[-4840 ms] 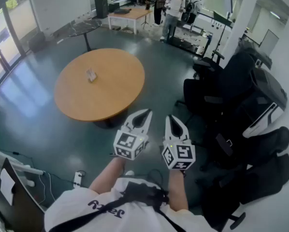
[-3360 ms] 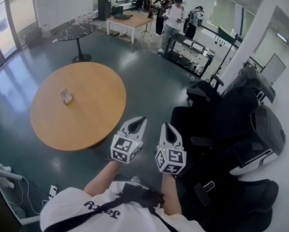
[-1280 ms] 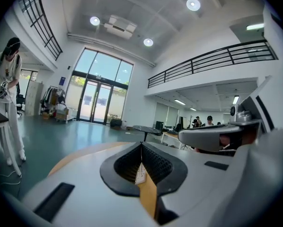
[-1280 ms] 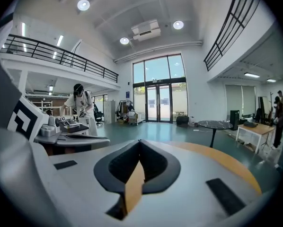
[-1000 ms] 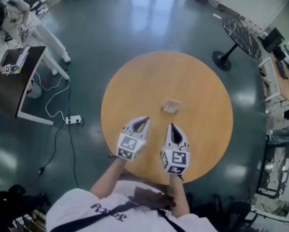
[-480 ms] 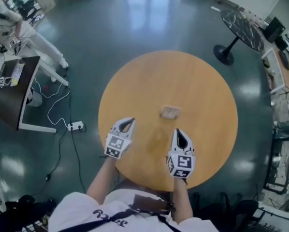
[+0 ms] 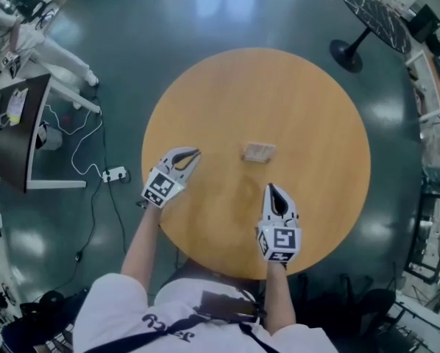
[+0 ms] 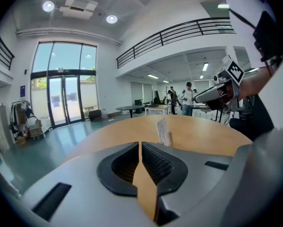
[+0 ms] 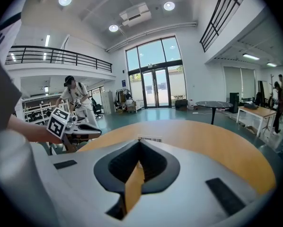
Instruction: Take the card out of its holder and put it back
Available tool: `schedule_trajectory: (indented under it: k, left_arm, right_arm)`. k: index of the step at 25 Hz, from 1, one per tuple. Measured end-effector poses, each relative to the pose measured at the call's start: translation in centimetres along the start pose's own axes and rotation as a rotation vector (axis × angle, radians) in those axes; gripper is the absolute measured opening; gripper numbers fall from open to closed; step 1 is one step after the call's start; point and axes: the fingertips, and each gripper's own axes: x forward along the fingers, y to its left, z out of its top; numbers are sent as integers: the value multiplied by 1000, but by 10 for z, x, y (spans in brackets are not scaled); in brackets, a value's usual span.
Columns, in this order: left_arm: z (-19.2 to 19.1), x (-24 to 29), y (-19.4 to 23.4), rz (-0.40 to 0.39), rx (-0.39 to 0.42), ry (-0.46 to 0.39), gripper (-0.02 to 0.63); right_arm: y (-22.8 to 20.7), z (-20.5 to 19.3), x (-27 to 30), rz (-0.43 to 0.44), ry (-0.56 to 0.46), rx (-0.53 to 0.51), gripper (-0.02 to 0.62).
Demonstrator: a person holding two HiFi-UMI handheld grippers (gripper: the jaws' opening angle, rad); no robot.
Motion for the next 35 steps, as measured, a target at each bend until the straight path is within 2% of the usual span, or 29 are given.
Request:
schedule_trajectory:
  k: [9,15,19,23,35]
  left_arm:
    - [8,45,-4,-145,52,-15,22]
    - [14,75,-22,-259,67,-29,89]
    - [26,90,-46,-358,56,-64,161]
    - [35,105,-66,-433,44,-89,164]
    - [69,146,-96,-553,24,-171,164]
  right_arm:
    - [-11,-13,3,4,38,-27,8]
    - [-23,-20,5,-6,38,-34,8]
    - [-31,-20,2,-25,41,-28,8]
    - [-40,-21,-1,-34,32,-29,8]
    - [-57,-30,-10,-51,43,-24,8]
